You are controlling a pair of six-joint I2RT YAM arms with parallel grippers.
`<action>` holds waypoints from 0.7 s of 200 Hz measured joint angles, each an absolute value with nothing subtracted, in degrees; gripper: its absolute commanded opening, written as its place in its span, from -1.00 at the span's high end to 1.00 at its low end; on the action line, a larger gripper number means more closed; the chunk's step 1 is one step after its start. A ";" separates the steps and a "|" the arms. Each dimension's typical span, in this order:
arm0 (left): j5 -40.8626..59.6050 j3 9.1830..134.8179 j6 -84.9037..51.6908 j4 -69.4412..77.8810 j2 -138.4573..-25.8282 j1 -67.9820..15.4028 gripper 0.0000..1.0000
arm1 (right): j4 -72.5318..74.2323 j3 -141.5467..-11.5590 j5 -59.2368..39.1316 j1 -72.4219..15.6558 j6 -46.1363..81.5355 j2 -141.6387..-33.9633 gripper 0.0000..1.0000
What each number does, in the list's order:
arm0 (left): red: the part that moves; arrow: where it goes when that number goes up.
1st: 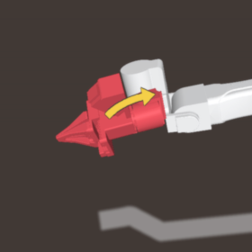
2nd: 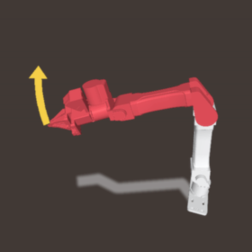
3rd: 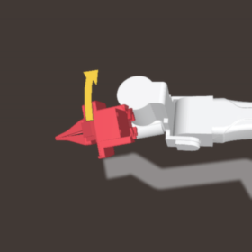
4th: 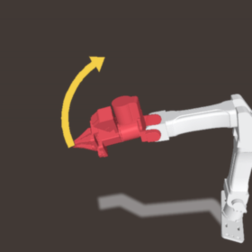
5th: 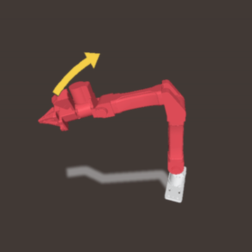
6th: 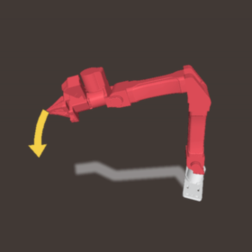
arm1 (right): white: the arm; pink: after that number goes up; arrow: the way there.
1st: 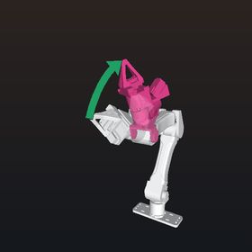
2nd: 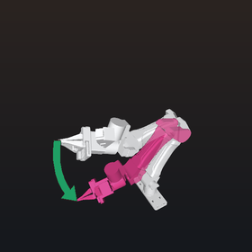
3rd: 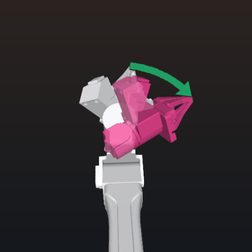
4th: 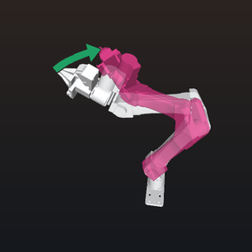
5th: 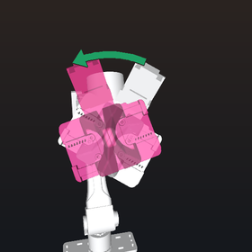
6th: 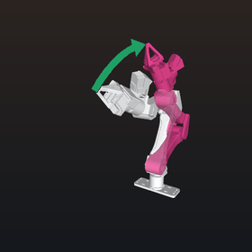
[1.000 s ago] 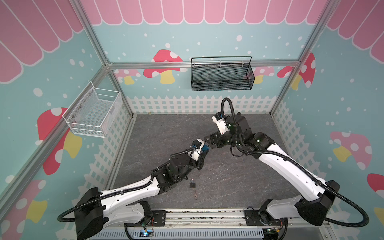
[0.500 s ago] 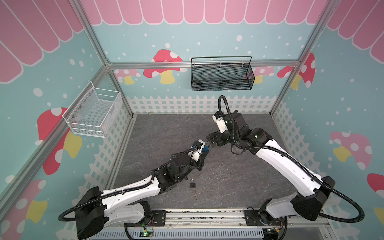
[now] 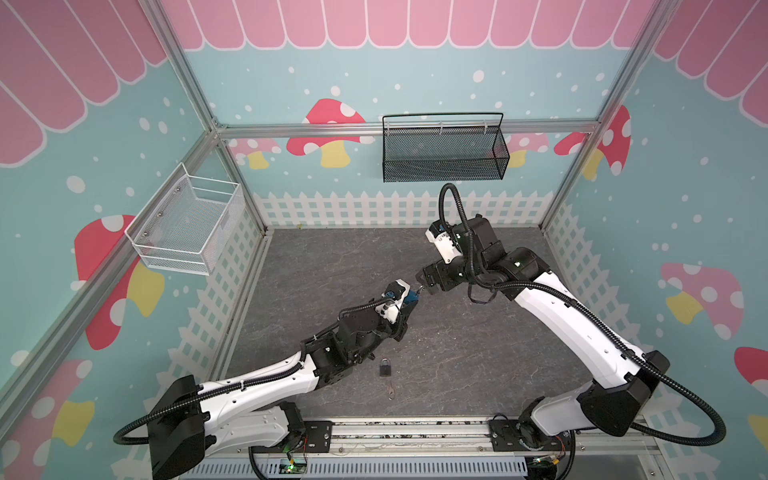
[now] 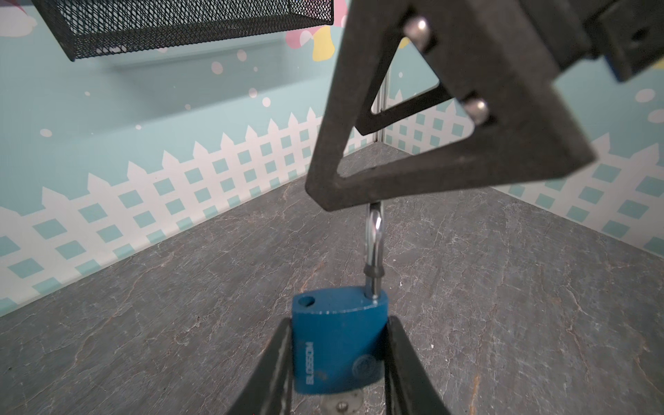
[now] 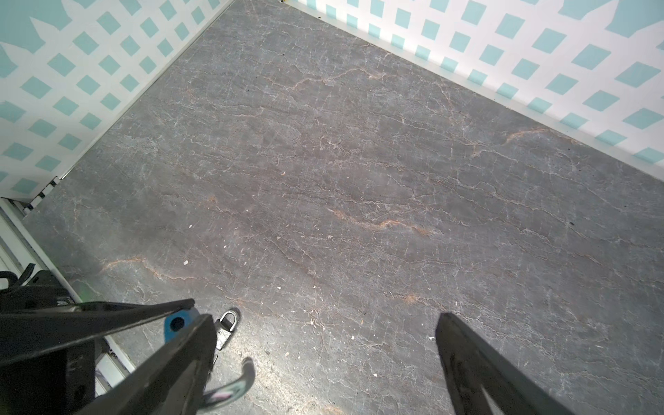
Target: Unlock with the key
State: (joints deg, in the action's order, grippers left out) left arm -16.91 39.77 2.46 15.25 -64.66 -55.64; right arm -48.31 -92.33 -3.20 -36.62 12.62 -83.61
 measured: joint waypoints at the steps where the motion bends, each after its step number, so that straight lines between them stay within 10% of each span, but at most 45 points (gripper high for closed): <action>1: -16.91 39.77 2.46 15.25 -64.66 -55.64 1.00 | -48.34 -92.33 -3.36 -36.58 12.58 -83.61 -0.97; 140: -20.38 39.77 2.76 15.31 -64.05 -55.64 1.00 | -49.67 -87.15 -11.42 -32.45 11.11 -78.72 -0.98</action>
State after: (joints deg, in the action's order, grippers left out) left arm -20.38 39.77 2.76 15.31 -64.05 -55.64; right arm -49.67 -87.15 -11.42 -32.45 11.11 -78.72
